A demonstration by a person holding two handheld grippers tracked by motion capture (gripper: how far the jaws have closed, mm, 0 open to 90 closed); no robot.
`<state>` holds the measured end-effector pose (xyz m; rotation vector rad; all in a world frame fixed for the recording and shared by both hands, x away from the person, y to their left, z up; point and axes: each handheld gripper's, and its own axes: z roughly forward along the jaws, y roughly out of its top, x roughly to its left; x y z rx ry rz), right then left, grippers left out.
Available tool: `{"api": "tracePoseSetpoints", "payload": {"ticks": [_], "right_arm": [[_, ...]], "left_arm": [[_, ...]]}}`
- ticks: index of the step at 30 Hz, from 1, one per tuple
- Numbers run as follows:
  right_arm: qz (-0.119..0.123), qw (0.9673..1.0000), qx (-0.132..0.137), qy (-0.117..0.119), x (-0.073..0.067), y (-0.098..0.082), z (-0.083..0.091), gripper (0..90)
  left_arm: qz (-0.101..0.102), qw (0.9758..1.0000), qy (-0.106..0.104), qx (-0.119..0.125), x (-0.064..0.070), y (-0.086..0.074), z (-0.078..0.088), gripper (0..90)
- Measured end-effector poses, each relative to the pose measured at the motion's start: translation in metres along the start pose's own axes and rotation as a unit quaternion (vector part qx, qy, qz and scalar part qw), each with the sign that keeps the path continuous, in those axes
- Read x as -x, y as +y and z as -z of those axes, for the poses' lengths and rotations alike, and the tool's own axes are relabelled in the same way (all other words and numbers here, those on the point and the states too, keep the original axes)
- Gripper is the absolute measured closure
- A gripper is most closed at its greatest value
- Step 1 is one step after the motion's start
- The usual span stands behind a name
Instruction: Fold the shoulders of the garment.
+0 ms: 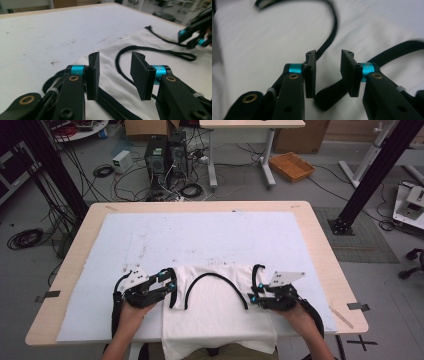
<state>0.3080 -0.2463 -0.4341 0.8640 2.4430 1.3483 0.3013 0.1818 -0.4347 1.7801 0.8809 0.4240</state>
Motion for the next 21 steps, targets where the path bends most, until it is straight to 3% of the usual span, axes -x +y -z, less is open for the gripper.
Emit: {"api": "tracePoseSetpoints", "payload": {"ticks": [2,3,4,7,9,13,18,21], "right_arm": [[-0.024,0.9976,0.008,-0.065,0.010,0.006,-0.004,62.7],[-0.037,0.9943,0.001,-0.100,0.015,0.009,-0.010,62.7],[-0.042,0.9929,-0.008,-0.111,0.018,0.010,-0.016,62.8],[-0.024,0.9926,-0.043,-0.111,0.014,0.011,-0.030,62.8],[0.000,0.9889,-0.074,-0.129,0.009,0.010,-0.037,67.4],[0.015,0.9868,-0.084,-0.138,0.007,0.009,-0.034,82.3],[0.014,0.9871,-0.083,-0.137,0.006,0.008,-0.031,84.3],[0.010,0.9877,-0.077,-0.136,0.006,0.007,-0.024,85.4]], "left_arm": [[0.003,0.9994,0.013,-0.031,-0.002,0.001,-0.011,61.6],[0.002,0.9987,0.017,-0.048,-0.003,0.001,-0.015,61.5],[0.001,0.9978,0.016,-0.064,-0.003,0.001,-0.020,61.5],[-0.017,0.9946,0.013,-0.102,0.001,-0.002,-0.029,61.7],[-0.037,0.9910,0.019,-0.127,0.004,-0.004,-0.033,63.7],[-0.069,0.9881,0.039,-0.132,0.012,-0.005,-0.034,81.6],[-0.042,0.9886,0.033,-0.141,0.010,-0.002,-0.026,87.4],[-0.019,0.9916,0.013,-0.128,0.005,-0.001,-0.015,89.1]]}}
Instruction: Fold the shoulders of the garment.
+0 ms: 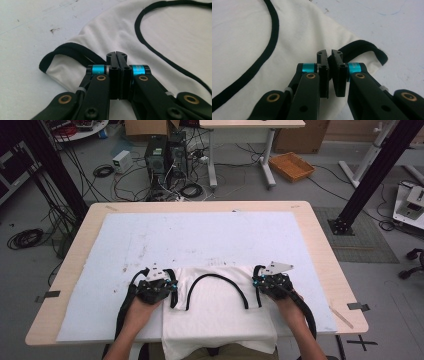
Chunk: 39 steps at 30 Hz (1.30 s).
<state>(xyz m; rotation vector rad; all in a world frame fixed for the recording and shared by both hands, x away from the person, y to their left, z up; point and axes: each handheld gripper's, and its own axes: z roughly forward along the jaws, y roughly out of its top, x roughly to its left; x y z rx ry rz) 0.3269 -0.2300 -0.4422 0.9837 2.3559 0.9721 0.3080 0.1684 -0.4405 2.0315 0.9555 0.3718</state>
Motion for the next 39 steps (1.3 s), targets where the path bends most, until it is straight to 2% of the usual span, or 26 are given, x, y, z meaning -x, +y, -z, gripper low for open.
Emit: {"api": "tracePoseSetpoints", "payload": {"ticks": [3,5,6,7,8,9,11,13,14,15,18,22,25,26,28,30,33,36,39], "right_arm": [[-0.005,1.0000,0.008,-0.002,0.003,-0.002,0.007,85.4],[-0.013,0.9999,0.003,-0.003,0.005,-0.003,0.008,84.3],[-0.016,0.9999,0.002,-0.002,0.006,-0.004,0.007,76.5],[-0.025,0.9997,0.007,-0.005,0.007,-0.003,0.007,61.8],[-0.034,0.9992,0.015,-0.013,0.007,-0.003,0.008,51.7],[-0.035,0.9990,0.025,-0.010,0.007,-0.002,0.009,49.7],[-0.033,0.9987,0.038,-0.003,0.006,-0.001,0.012,48.4],[-0.024,0.9987,0.046,0.000,0.004,-0.001,0.014,47.2],[-0.024,0.9987,0.046,0.000,0.004,-0.001,0.014,47.2],[-0.024,0.9989,0.040,0.007,0.003,-0.003,0.013,47.0],[-0.021,0.9988,0.042,0.012,0.003,-0.003,0.013,47.0],[-0.023,0.9986,0.044,0.016,0.003,-0.003,0.015,47.0],[-0.025,0.9985,0.044,0.018,0.003,-0.003,0.015,46.9],[-0.026,0.9986,0.043,0.018,0.003,-0.004,0.015,46.9],[-0.025,0.9986,0.042,0.019,0.003,-0.004,0.014,46.9],[-0.024,0.9987,0.041,0.019,0.003,-0.004,0.014,46.9],[-0.024,0.9986,0.043,0.018,0.003,-0.004,0.014,46.9],[-0.025,0.9984,0.046,0.018,0.004,-0.004,0.015,46.9],[-0.028,0.9984,0.046,0.018,0.005,-0.004,0.015,46.9]], "left_arm": [[0.010,0.9999,-0.002,0.007,-0.007,-0.002,0.006,89.1],[0.019,0.9997,-0.002,0.015,-0.009,-0.003,0.006,89.1],[0.024,0.9995,0.000,0.022,-0.008,-0.004,0.005,88.4],[0.027,0.9993,-0.006,0.025,-0.007,-0.005,0.004,82.3],[0.035,0.9990,-0.013,0.026,-0.004,-0.005,0.003,71.8],[0.034,0.9990,-0.016,0.024,-0.001,-0.005,0.002,66.5],[0.002,0.9993,-0.034,0.018,0.012,-0.007,0.001,62.0],[-0.046,0.9976,-0.045,0.024,0.023,-0.007,0.002,62.0],[-0.046,0.9976,-0.045,0.024,0.023,-0.007,0.002,62.0],[-0.077,0.9941,-0.070,0.031,0.030,-0.007,0.003,62.1],[-0.093,0.9929,-0.071,0.023,0.033,-0.010,0.002,61.5],[-0.092,0.9929,-0.074,0.011,0.035,-0.014,-0.001,58.8],[-0.098,0.9940,-0.048,-0.006,0.039,-0.014,-0.004,59.3],[-0.100,0.9939,-0.046,-0.007,0.039,-0.014,-0.005,62.4],[-0.111,0.9931,-0.037,-0.006,0.042,-0.015,-0.004,78.0],[-0.098,0.9944,-0.038,-0.006,0.042,-0.015,-0.003,84.3],[-0.079,0.9952,-0.058,0.002,0.036,-0.013,0.005,88.3],[-0.063,0.9947,-0.077,0.023,0.029,-0.011,0.019,88.3],[-0.054,0.9947,-0.081,0.032,0.024,-0.014,0.028,88.3]]}}
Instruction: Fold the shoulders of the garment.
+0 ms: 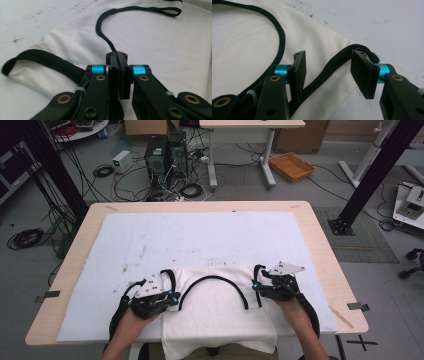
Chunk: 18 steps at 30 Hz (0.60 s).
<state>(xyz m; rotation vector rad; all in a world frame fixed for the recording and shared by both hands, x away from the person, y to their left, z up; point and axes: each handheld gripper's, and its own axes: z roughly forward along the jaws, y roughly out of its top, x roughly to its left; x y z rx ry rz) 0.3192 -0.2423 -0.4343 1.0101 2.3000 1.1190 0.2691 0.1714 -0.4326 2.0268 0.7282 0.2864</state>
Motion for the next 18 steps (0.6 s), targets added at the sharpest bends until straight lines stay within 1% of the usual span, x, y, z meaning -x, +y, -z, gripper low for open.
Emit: {"api": "tracePoseSetpoints", "payload": {"ticks": [2,4,5,6,8,9,10,11,12,13,14,15,16,17,18], "right_arm": [[-0.001,1.0000,-0.001,0.001,-0.001,0.000,0.000,46.9],[0.000,1.0000,0.001,0.002,-0.001,0.001,-0.001,46.8],[0.000,1.0000,0.001,0.001,-0.002,0.001,-0.001,46.9],[0.000,1.0000,0.001,0.002,-0.002,0.001,0.000,46.8],[0.000,1.0000,0.002,0.002,-0.001,0.001,0.000,46.8],[-0.001,1.0000,0.003,0.002,-0.001,0.001,0.001,46.9],[0.001,1.0000,0.004,0.005,-0.002,0.001,0.001,48.5],[0.004,0.9998,0.002,0.017,-0.002,0.001,0.002,56.7],[0.010,0.9991,-0.003,0.040,-0.003,0.001,0.001,65.4],[0.017,0.9981,-0.008,0.058,-0.005,0.001,0.000,68.0],[0.028,0.9962,-0.019,0.080,-0.008,0.000,-0.003,71.6],[0.037,0.9949,-0.029,0.089,-0.011,0.000,-0.005,73.8],[0.038,0.9940,-0.039,0.094,-0.013,-0.001,-0.007,74.6],[0.040,0.9931,-0.053,0.097,-0.014,-0.001,-0.011,74.6],[0.041,0.9925,-0.065,0.094,-0.014,-0.003,-0.013,74.6]], "left_arm": [[0.007,0.9999,-0.007,0.003,0.000,-0.004,0.001,88.3],[0.005,0.9999,-0.012,0.001,0.001,-0.005,-0.001,88.1],[0.010,0.9998,-0.016,0.004,0.001,-0.004,-0.002,85.1],[0.017,0.9997,-0.016,0.008,0.000,-0.004,-0.003,73.4],[0.031,0.9989,-0.009,0.035,-0.003,-0.003,-0.002,58.7],[0.039,0.9975,-0.001,0.058,-0.005,-0.003,0.000,52.9],[0.046,0.9958,0.006,0.079,-0.007,-0.003,0.002,49.0],[0.050,0.9937,0.015,0.099,-0.009,-0.003,0.005,45.3],[0.053,0.9916,0.022,0.116,-0.010,-0.003,0.006,41.6],[0.056,0.9875,0.033,0.143,-0.013,-0.003,0.009,40.2],[0.063,0.9844,0.041,0.159,-0.016,-0.002,0.010,37.2],[0.069,0.9823,0.046,0.168,-0.018,-0.002,0.011,34.1],[0.073,0.9794,0.050,0.182,-0.021,-0.002,0.012,32.5],[0.073,0.9783,0.051,0.187,-0.024,-0.002,0.012,30.1],[0.074,0.9778,0.045,0.191,-0.028,-0.001,0.012,26.1]]}}
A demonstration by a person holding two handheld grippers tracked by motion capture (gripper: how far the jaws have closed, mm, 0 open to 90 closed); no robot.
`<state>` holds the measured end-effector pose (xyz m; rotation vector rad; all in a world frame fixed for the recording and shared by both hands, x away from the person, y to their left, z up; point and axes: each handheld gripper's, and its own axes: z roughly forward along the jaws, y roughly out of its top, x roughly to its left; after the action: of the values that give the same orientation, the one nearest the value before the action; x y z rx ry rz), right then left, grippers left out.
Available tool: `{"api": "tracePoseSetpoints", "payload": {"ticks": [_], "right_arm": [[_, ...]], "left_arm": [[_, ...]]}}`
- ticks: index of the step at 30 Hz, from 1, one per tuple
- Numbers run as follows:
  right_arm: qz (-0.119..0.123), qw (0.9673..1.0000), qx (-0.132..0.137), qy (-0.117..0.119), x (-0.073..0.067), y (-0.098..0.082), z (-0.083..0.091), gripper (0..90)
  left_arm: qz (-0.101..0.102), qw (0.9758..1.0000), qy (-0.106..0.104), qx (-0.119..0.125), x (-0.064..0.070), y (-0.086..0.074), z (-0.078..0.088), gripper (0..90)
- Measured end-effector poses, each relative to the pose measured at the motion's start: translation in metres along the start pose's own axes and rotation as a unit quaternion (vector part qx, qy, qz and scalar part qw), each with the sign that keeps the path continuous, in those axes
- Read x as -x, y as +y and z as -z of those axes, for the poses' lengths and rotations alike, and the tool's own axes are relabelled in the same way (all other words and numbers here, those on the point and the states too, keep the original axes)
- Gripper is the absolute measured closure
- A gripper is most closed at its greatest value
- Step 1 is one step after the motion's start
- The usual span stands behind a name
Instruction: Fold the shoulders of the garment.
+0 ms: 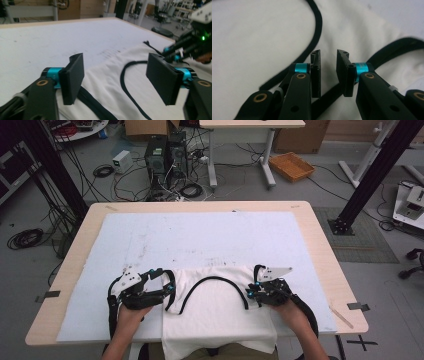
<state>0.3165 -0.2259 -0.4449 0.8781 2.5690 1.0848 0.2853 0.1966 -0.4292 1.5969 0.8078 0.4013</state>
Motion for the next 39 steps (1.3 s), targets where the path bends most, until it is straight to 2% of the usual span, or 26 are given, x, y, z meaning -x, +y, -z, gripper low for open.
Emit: {"api": "tracePoseSetpoints", "payload": {"ticks": [2,3,4,5,6,7,10,13,14,17,20,24,29,39], "right_arm": [[-0.004,1.0000,0.003,0.004,0.001,-0.001,0.001,74.3],[0.001,1.0000,0.000,0.003,0.002,-0.001,0.003,71.2],[0.003,1.0000,0.004,0.006,0.002,-0.002,0.003,63.5],[0.005,0.9999,0.012,0.005,0.003,-0.003,0.004,51.3],[0.005,0.9996,0.029,-0.002,0.004,-0.003,0.005,40.0],[0.004,0.9989,0.045,-0.012,0.006,-0.002,0.008,35.1],[-0.003,0.9951,0.092,-0.035,0.010,0.000,0.017,27.8],[-0.005,0.9911,0.121,-0.055,0.014,-0.001,0.025,21.8],[-0.004,0.9894,0.129,-0.067,0.015,-0.002,0.028,20.8],[-0.003,0.9870,0.137,-0.084,0.020,-0.004,0.035,20.8],[-0.015,0.9841,0.147,-0.098,0.026,-0.008,0.043,20.4],[-0.028,0.9813,0.159,-0.104,0.033,-0.014,0.055,20.4],[-0.047,0.9783,0.167,-0.113,0.038,-0.016,0.062,19.6],[-0.046,0.9799,0.157,-0.114,0.036,-0.018,0.060,19.6]], "left_arm": [[0.000,1.0000,0.006,0.007,-0.004,0.001,-0.001,22.7],[-0.001,0.9998,0.012,0.013,-0.006,0.002,-0.002,21.7],[-0.001,0.9998,0.016,0.014,-0.008,0.003,-0.002,20.4],[-0.007,0.9996,0.022,0.018,-0.010,0.004,-0.002,19.6],[-0.010,0.9994,0.026,0.021,-0.013,0.005,-0.002,19.6],[-0.011,0.9993,0.027,0.023,-0.014,0.006,-0.002,19.6],[-0.024,0.9987,0.028,0.035,-0.018,0.008,-0.003,19.9],[-0.049,0.9979,0.026,0.034,-0.018,0.008,-0.002,20.0],[-0.056,0.9976,0.024,0.033,-0.017,0.007,-0.002,20.0],[-0.067,0.9972,0.019,0.025,-0.014,0.005,-0.001,20.0],[-0.064,0.9975,0.017,0.025,-0.013,0.004,0.002,20.0],[-0.063,0.9971,0.024,0.034,-0.014,0.004,0.006,20.0],[-0.053,0.9975,0.033,0.032,-0.019,0.003,0.007,20.0],[-0.051,0.9976,0.040,0.026,-0.019,0.003,0.006,20.0]]}}
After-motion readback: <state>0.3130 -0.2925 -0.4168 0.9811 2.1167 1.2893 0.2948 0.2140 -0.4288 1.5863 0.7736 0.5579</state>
